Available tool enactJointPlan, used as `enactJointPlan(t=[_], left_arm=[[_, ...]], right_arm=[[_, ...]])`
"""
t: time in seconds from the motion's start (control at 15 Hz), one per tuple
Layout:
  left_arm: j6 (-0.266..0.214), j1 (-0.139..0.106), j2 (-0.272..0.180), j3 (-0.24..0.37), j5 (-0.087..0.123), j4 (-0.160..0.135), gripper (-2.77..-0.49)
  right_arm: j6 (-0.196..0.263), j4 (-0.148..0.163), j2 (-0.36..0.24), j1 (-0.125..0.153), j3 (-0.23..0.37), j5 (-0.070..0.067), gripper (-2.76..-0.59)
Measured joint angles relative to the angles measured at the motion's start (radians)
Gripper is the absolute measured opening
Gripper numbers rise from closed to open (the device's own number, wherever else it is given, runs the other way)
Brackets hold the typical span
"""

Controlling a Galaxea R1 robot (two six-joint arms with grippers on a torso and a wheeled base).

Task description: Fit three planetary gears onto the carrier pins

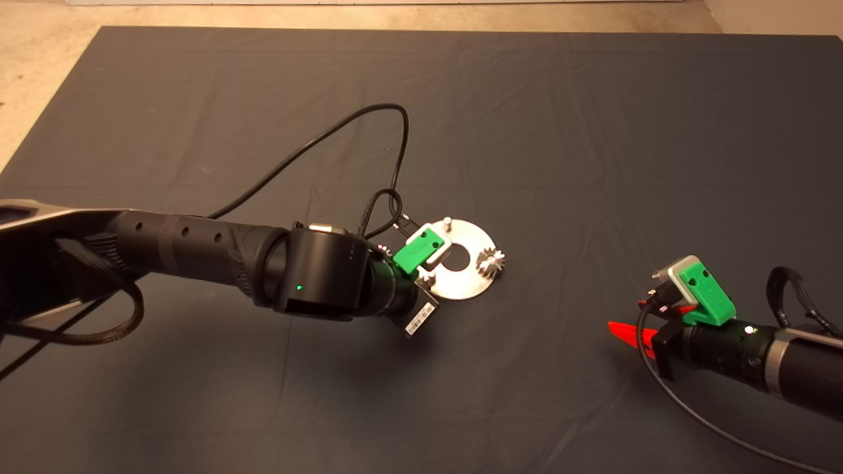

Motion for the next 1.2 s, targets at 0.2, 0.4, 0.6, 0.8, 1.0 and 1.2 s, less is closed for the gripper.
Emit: enactJointPlan(t=[0.2, 0.4, 0.6, 0.8, 1.0, 1.2], left_arm=[[0.000, -0.001, 0.006, -0.019, 0.000, -0.003, -2.49], [0.000, -0.012, 0.026, -0.057, 0.000, -0.004, -2.50], [0.018, -0.027, 0.055, -0.099, 0.003, -0.015, -2.51], [0.034, -0.037, 0.072, -0.123, 0.002, -0.025, -2.51], [0.044, -0.037, 0.071, -0.124, 0.000, -0.027, -2.51], [0.045, -0.056, 0.063, -0.124, -0.004, -0.060, -2.51]], right_arm=[[0.000, 0.000, 0.000, 0.000, 0.000, 0.001, -1.88], [0.000, 0.000, 0.000, 0.000, 0.000, 0.001, -1.88], [0.000, 0.000, -0.001, 0.000, 0.000, 0.001, -1.88], [0.000, 0.000, -0.001, 0.000, 0.000, 0.001, -1.88], [0.000, -0.001, 0.000, 0.000, 0.000, 0.001, -1.88], [0.000, -0.001, 0.000, 0.000, 0.000, 0.001, -1.88]])
